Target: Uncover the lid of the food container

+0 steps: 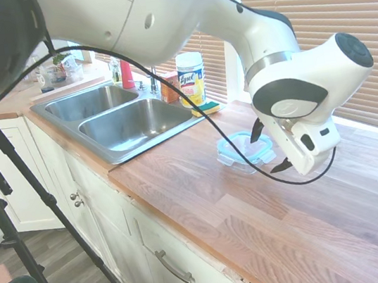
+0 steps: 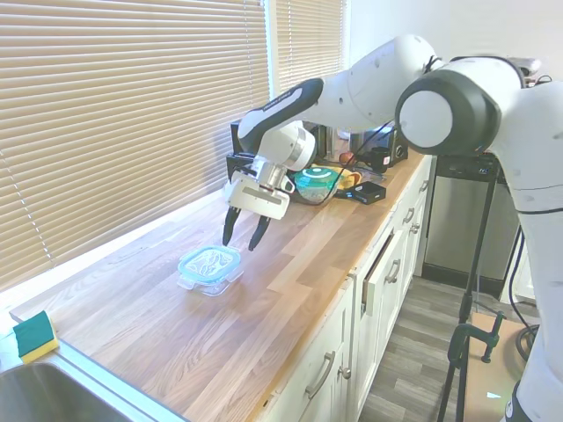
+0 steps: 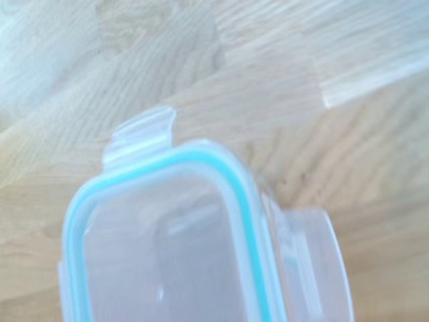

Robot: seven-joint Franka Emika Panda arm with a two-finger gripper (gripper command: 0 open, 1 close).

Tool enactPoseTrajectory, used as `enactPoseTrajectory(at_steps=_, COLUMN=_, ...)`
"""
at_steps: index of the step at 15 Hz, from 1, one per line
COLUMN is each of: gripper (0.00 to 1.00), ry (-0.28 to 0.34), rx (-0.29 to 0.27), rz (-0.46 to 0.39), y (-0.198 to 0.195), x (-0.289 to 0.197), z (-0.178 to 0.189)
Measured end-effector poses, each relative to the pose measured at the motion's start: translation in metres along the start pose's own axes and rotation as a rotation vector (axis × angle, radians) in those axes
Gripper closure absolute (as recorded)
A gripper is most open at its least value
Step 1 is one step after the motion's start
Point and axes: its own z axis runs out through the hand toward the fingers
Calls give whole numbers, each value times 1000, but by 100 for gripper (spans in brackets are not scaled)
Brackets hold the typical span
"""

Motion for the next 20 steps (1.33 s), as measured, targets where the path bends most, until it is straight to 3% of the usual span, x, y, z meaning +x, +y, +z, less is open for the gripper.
enactPoseTrajectory(at_steps=11, gripper=0, ry=-39, rx=67, rz=-25, y=-28, x=24, z=23)
enactPoseTrajectory(at_steps=12, gripper=100, ry=-45, rx=73, rz=-26, y=-30, x=25, z=21)
enactPoseTrajectory(at_steps=20, gripper=100, ry=-134, rx=115, rz=33, y=-11, x=48, z=17)
